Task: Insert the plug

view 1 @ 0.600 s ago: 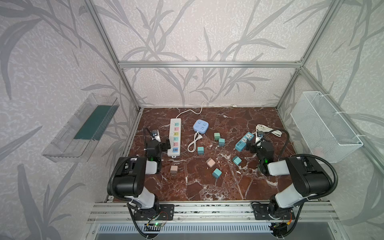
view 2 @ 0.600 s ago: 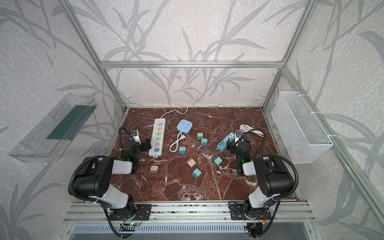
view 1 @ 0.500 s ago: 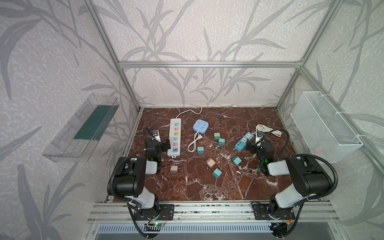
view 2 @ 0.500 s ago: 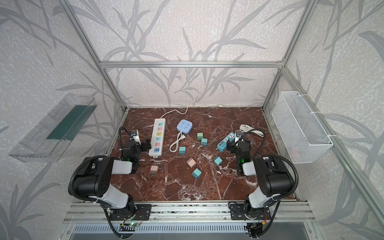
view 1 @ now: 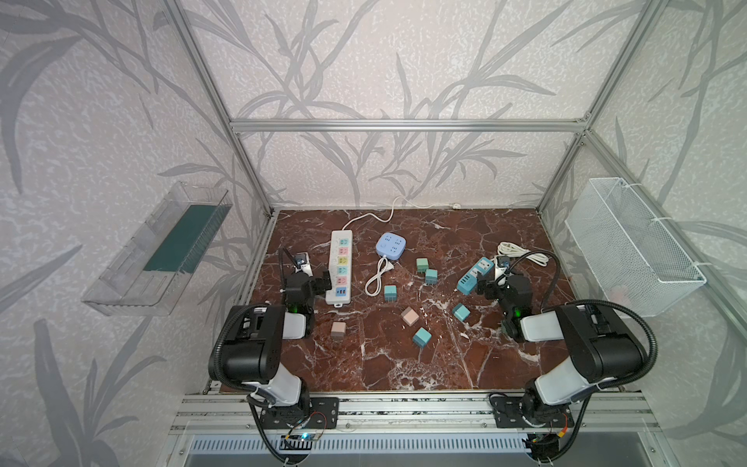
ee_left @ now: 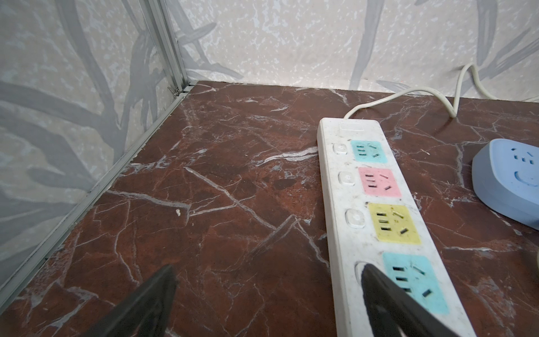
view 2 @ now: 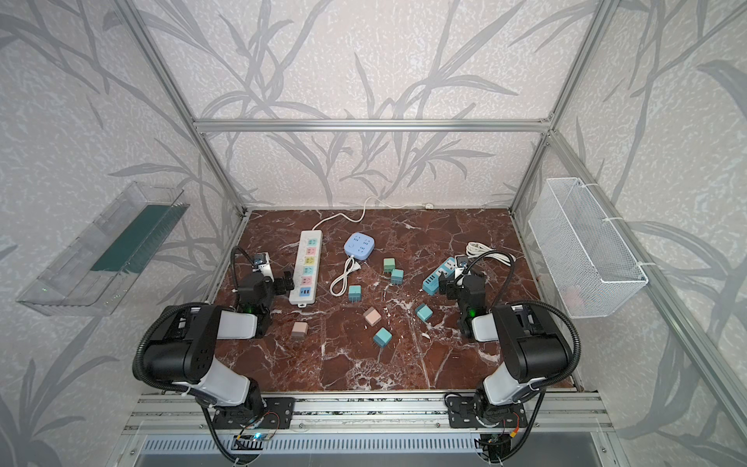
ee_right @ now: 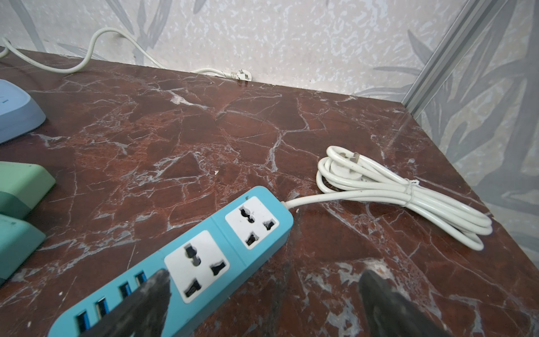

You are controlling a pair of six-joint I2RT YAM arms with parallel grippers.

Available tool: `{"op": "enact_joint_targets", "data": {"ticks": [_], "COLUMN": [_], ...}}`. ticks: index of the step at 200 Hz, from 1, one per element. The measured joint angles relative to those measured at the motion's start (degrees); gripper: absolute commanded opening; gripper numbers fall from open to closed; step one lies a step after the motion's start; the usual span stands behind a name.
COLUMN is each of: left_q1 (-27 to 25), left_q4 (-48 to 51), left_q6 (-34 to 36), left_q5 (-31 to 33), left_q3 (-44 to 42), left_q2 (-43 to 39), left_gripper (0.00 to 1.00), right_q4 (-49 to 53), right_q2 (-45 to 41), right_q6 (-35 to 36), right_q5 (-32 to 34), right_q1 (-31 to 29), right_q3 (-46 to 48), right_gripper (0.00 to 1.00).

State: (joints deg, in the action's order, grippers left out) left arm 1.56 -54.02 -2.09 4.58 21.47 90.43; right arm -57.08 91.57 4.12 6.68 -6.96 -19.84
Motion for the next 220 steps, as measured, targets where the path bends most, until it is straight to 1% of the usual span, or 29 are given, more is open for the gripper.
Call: {"op": "enact_joint_targets", "data": {"ticks": [163, 172, 183, 199, 210, 220], "left_q1": [0.00, 0.00, 0.00, -0.02, -0.02, -0.02], "left_q4": [0.00, 0.57, 3.65, 10.47, 15.30, 19.91], "left_q6": [-0.02, -0.02, -0.04, -0.02, -0.07, -0.72], "left_q5": [0.94, 0.96, 1.14, 1.29, 1.27, 1.33], "left_q3": [0.00, 0.00, 0.17, 1.88, 4.28, 7.13], "left_q2": [0.00, -0.33, -2.03, -6.75, -10.45, -14.32], "left_gripper": [0.99, 0.99, 0.99, 0.99, 0.99, 0.99], "right_q4": [0.02, 0.02, 0.13, 4.44, 11.58, 19.15], "right_q2": [0.00, 0.00, 0.00, -1.75, -4.76, -8.04], "right_q6": [0.02, 0.02, 0.00, -0.04, -0.15, -0.90], "right_q5": [-0.28, -0.28, -0.13, 0.68, 1.40, 2.32], "right_q1": [0.00, 0.00, 0.00, -0.07, -0.07, -0.11], "right_q3": [-0.04, -0.04, -0.07, -1.09, -3.65, -7.91], "right_gripper": [0.99, 0.99, 0.99, 0.99, 0.99, 0.99]}}
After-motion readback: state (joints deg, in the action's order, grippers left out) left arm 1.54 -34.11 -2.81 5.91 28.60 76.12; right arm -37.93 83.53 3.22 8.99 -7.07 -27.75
